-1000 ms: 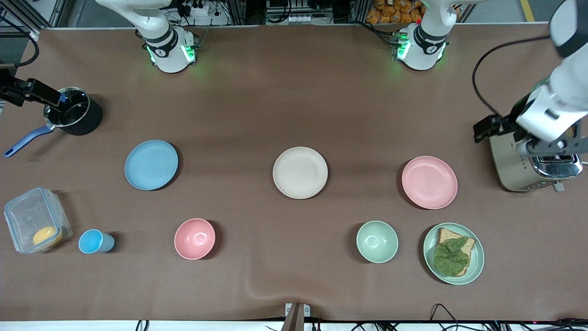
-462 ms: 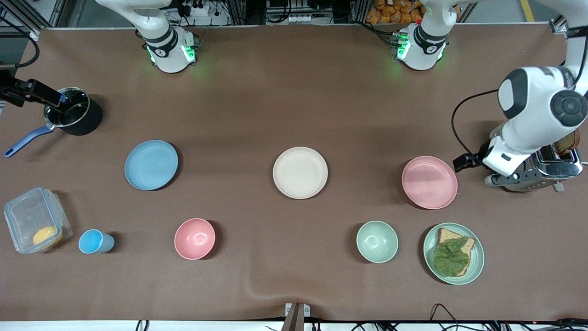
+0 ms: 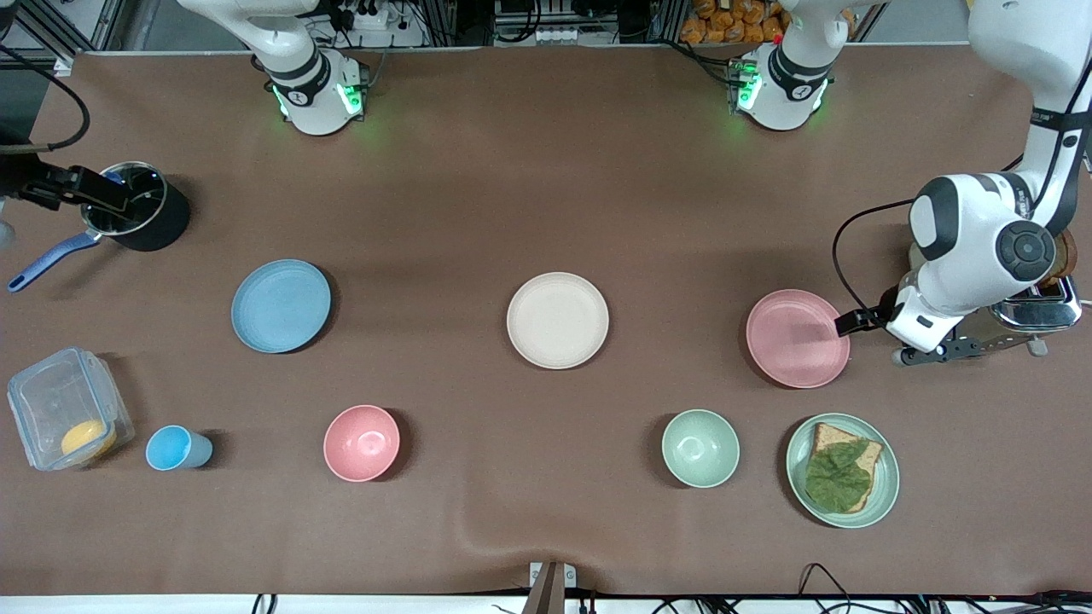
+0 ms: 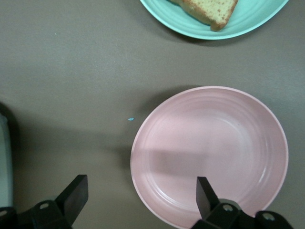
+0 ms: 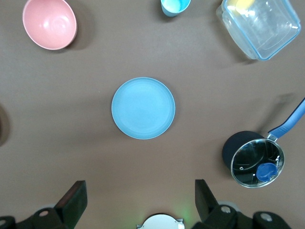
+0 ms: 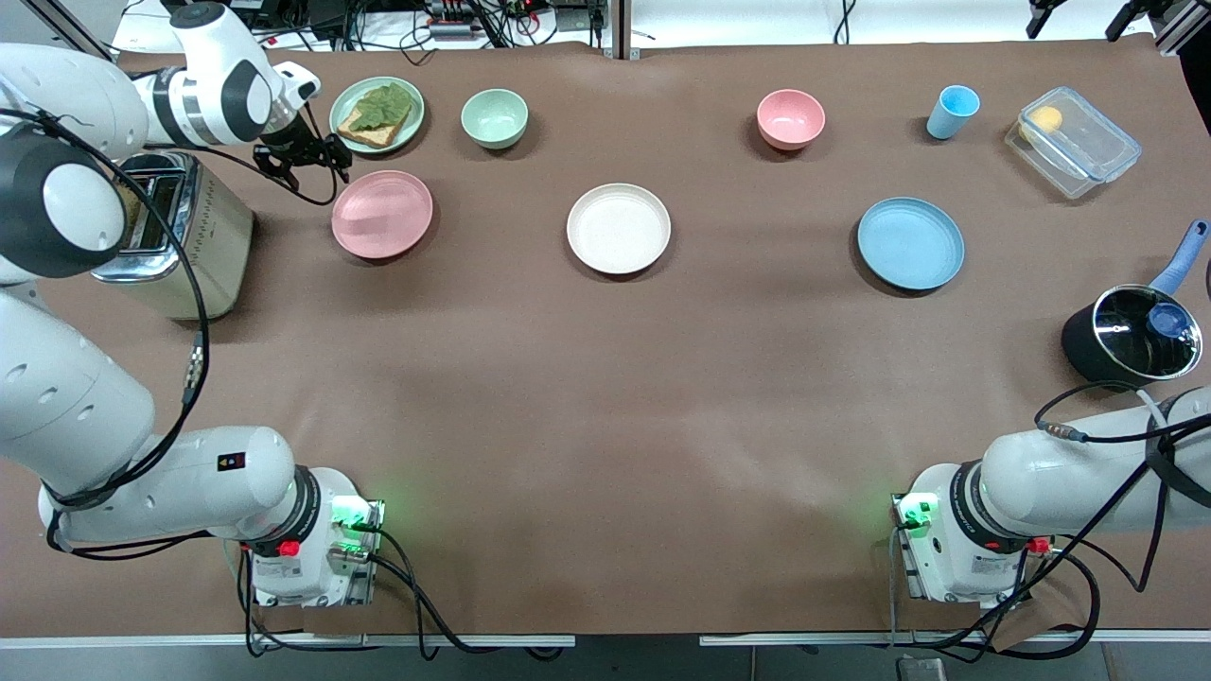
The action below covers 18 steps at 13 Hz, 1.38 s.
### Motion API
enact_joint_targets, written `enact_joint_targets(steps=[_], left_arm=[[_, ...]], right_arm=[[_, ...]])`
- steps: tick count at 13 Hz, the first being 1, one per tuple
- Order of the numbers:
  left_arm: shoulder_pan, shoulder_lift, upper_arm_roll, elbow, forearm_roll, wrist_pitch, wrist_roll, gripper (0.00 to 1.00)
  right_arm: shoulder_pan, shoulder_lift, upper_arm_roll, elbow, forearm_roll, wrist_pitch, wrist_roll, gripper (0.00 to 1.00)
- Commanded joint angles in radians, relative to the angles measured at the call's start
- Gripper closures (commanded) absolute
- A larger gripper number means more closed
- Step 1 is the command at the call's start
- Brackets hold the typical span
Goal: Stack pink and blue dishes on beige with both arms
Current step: 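Grasp the pink plate with the left gripper while the right gripper reaches the blue plate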
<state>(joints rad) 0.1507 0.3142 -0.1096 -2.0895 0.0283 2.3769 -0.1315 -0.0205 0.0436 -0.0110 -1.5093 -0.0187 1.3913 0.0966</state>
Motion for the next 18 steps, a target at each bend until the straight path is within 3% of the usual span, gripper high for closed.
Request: enact_joint_targets(steps=[1, 5, 10, 14, 16, 18], left_arm=[[0.012, 0.067, -0.010, 0.013, 0.010, 0.051, 0.015, 0.00], [0.015, 0.132, -0.010, 0.014, 0.010, 0.074, 0.015, 0.00], [0.018, 0.177, -0.010, 0.014, 0.004, 0.117, 0.015, 0.02], [0.036, 0.183, -0.012, 0.017, 0.001, 0.119, 0.013, 0.33], [0.036, 0.181, -0.012, 0.017, -0.001, 0.119, 0.012, 0.50], [0.035, 0.178, -0.013, 0.020, -0.004, 0.119, 0.007, 0.75]], right_arm=[[-0.027, 0.093, 0.002, 0.008, 0.003, 0.000, -0.082, 0.00], [-0.097, 0.251, 0.003, -0.044, 0.008, 0.130, -0.127, 0.00], [-0.151, 0.259, 0.003, -0.291, 0.011, 0.446, -0.293, 0.00], [-0.170, 0.275, 0.003, -0.469, 0.011, 0.697, -0.421, 0.00], [-0.197, 0.333, 0.005, -0.483, 0.042, 0.759, -0.483, 0.00], [-0.213, 0.387, 0.003, -0.483, 0.083, 0.807, -0.573, 0.00]])
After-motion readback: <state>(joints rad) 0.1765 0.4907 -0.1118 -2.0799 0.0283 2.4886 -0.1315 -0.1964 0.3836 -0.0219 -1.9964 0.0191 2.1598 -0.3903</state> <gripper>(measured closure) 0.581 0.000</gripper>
